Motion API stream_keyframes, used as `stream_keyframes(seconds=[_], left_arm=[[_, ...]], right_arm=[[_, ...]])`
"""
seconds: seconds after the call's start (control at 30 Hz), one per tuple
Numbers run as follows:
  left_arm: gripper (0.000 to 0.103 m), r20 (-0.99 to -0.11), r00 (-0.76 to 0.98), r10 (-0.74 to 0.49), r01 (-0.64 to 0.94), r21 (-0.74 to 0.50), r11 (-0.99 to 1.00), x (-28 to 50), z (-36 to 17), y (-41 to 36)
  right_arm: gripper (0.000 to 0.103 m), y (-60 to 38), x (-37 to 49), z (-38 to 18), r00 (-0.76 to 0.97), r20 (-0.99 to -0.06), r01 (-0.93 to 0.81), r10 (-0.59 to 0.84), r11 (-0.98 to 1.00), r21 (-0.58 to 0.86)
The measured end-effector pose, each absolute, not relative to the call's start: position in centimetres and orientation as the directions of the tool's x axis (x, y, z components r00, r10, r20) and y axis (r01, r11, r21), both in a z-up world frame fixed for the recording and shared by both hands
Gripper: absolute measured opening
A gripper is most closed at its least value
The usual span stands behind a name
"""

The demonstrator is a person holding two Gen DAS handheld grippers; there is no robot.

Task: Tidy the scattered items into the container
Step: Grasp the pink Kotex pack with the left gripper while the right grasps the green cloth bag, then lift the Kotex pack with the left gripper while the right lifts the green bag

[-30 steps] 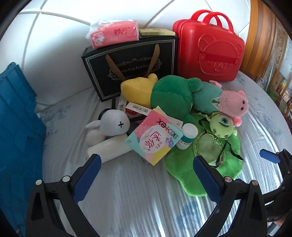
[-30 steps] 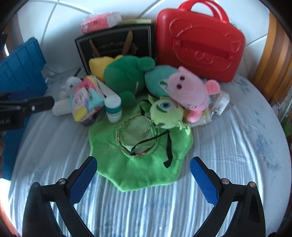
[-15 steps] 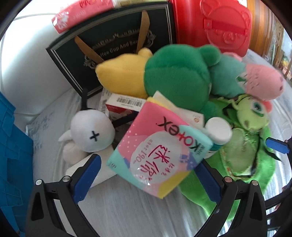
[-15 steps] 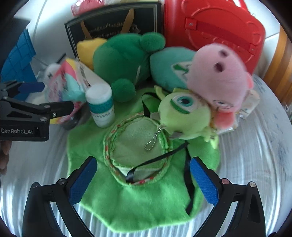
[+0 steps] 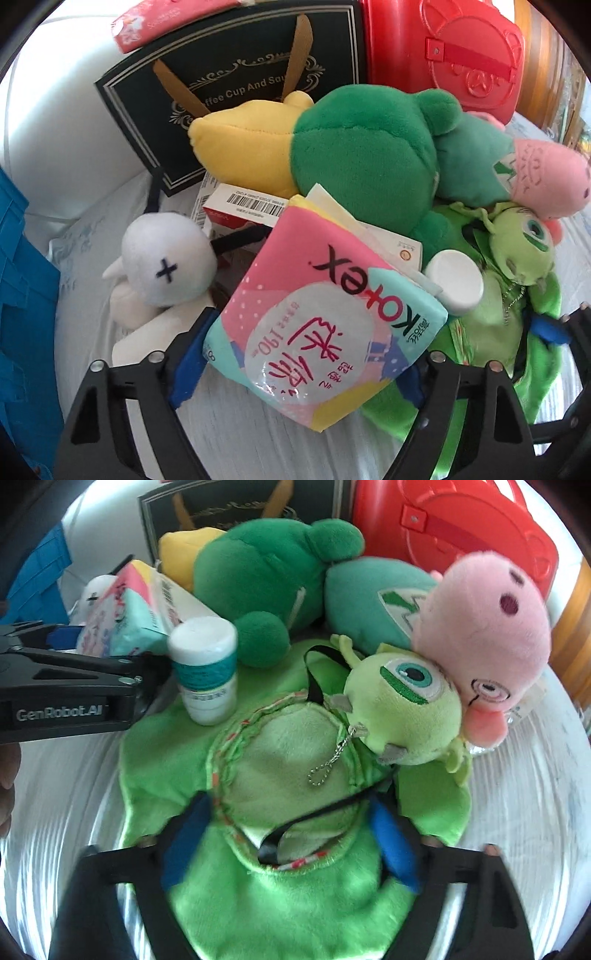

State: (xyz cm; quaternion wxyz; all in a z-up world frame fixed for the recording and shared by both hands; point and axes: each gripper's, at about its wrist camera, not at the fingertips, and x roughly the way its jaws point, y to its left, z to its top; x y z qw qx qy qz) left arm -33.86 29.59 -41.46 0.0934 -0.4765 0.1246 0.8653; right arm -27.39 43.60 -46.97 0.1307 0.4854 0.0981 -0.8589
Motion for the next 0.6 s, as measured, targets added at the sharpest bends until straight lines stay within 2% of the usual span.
stream_keyframes(seconds=[0.03, 0.07, 0.13, 0.33, 0.6], left_arm=[[0.082, -0.845, -0.532, 0.051, -0.274, 0.115, -0.955, -33.4, -41.3, 29.4], [0.082, -0.842, -0.536, 0.057, -0.267, 0.105, -0.958, -33.0, -41.2, 29.2], [0.081, -0.834, -0.548, 0.061, -0.253, 0.096, -0.963, -31.9, -40.7, 28.9], [0.080, -0.812, -0.576, 0.097, -0.250, 0.062, -0.966, -28.9, -38.3, 28.3], [0.080, -0.853, -0.512, 0.104, -0.255, 0.035, -0.966, -24.5, -38.5, 26.4]], right_arm=[[0.036, 43.5, -27.0, -46.7, -0.501, -0.856, 0.325, -0.130, -0.944, -0.047], [0.025, 43.6, -26.6, -46.5, -0.496, -0.856, 0.329, -0.142, -0.944, -0.034], [0.015, 44.0, -26.1, -46.2, -0.488, -0.859, 0.317, -0.154, -0.948, -0.010], [0.012, 46.0, -23.7, -45.1, -0.429, -0.878, 0.298, -0.214, -0.951, 0.086], [0.012, 49.5, -17.4, -42.8, -0.344, -0.886, 0.254, -0.312, -0.939, 0.232]])
